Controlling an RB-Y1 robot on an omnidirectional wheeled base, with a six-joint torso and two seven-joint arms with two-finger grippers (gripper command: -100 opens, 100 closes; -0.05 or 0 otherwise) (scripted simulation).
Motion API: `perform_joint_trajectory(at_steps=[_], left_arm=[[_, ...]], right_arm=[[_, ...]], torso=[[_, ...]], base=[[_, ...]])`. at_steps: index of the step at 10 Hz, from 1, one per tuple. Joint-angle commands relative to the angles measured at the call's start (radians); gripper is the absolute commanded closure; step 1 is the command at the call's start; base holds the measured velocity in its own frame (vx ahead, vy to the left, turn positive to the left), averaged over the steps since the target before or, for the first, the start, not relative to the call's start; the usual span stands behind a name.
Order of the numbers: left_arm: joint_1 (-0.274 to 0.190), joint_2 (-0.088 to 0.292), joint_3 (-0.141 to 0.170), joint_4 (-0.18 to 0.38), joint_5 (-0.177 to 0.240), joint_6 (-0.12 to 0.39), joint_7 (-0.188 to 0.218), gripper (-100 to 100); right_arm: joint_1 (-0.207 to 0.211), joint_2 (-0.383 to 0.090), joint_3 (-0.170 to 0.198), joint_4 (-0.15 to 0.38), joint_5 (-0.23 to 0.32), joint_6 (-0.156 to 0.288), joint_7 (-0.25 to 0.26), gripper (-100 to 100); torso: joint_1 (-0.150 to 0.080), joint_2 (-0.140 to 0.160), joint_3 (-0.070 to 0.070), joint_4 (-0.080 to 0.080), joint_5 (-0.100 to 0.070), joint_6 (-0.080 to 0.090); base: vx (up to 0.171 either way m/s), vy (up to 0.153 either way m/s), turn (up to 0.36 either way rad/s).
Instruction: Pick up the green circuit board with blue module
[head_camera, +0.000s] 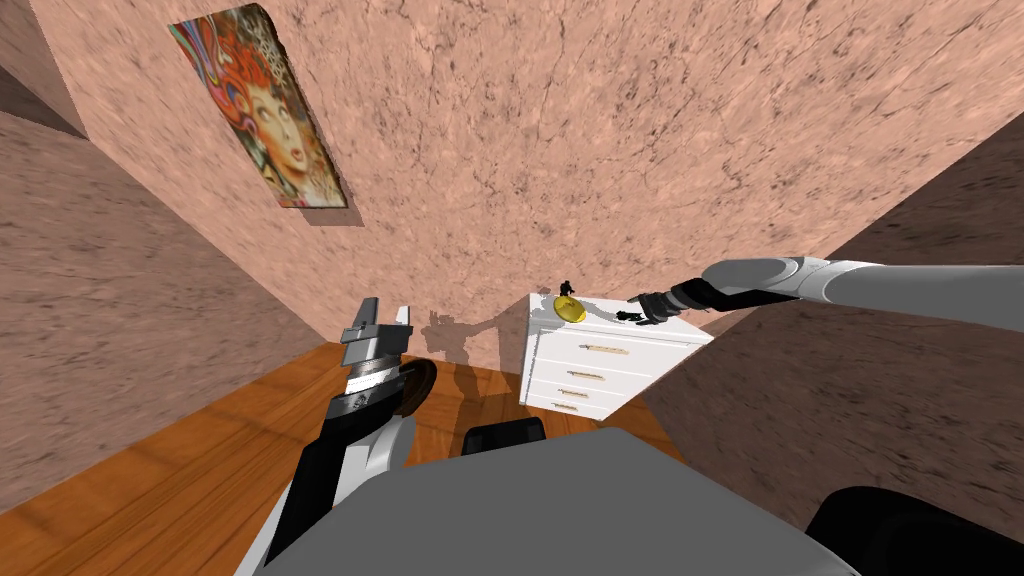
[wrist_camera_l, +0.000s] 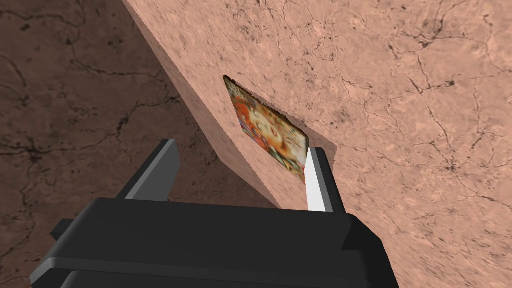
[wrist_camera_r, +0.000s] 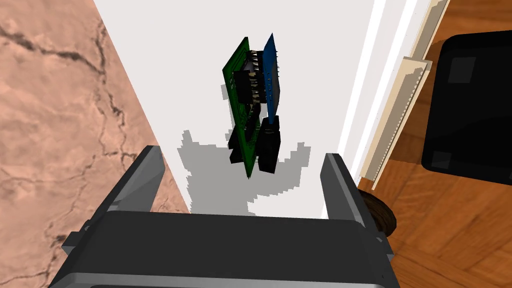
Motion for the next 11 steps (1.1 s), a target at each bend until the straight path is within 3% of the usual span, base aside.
perform_joint_trajectory(at_steps=[1, 2, 3, 4, 7, 8, 11], left_arm=[[0.0, 0.0, 0.0, 0.0, 0.0, 0.0, 0.0, 0], [0.0, 0.0, 0.0, 0.0, 0.0, 0.0, 0.0, 0], [0.0, 0.0, 0.0, 0.0, 0.0, 0.0, 0.0, 0], [0.0, 0.0, 0.0, 0.0, 0.0, 0.0, 0.0, 0], [0.0, 0.0, 0.0, 0.0, 0.0, 0.0, 0.0, 0], [0.0, 0.0, 0.0, 0.0, 0.0, 0.0, 0.0, 0], [0.0, 0.0, 0.0, 0.0, 0.0, 0.0, 0.0, 0]], right_arm=[[0.007, -0.036, 0.014, 0.016, 0.015, -0.023, 0.008, -100], [0.002, -0.02, 0.008, 0.008, 0.013, -0.014, 0.003, -100], [0.002, -0.022, 0.009, 0.009, 0.015, -0.017, 0.004, 0], [0.013, 0.006, 0.025, -0.002, 0.015, 0.011, 0.017, -100], [0.032, 0.006, 0.032, 0.003, -0.008, 0.029, 0.04, -100], [0.031, 0.008, 0.032, 0.002, -0.005, 0.029, 0.037, 100], [0.03, 0.007, 0.032, 0.002, -0.005, 0.029, 0.038, 100]], torso=[[0.0, 0.0, 0.0, 0.0, 0.0, 0.0], [-0.001, 0.001, 0.0, 0.0, 0.0, 0.0], [-0.003, 0.002, 0.001, 0.0, -0.001, 0.0], [-0.004, 0.003, 0.002, 0.001, -0.001, 0.0], [-0.004, 0.001, 0.001, 0.0, -0.001, 0.0], [-0.005, 0.002, 0.001, 0.0, -0.001, 0.0], [-0.005, 0.003, 0.002, 0.001, -0.002, 0.001]], base=[[0.04, 0.04, -0.035], [0.015, 0.017, -0.007], [0.0, 0.0, 0.0], [0.023, 0.012, 0.11], [0.039, 0.005, 0.05], [0.0, 0.0, 0.0], [0.0, 0.0, 0.004]])
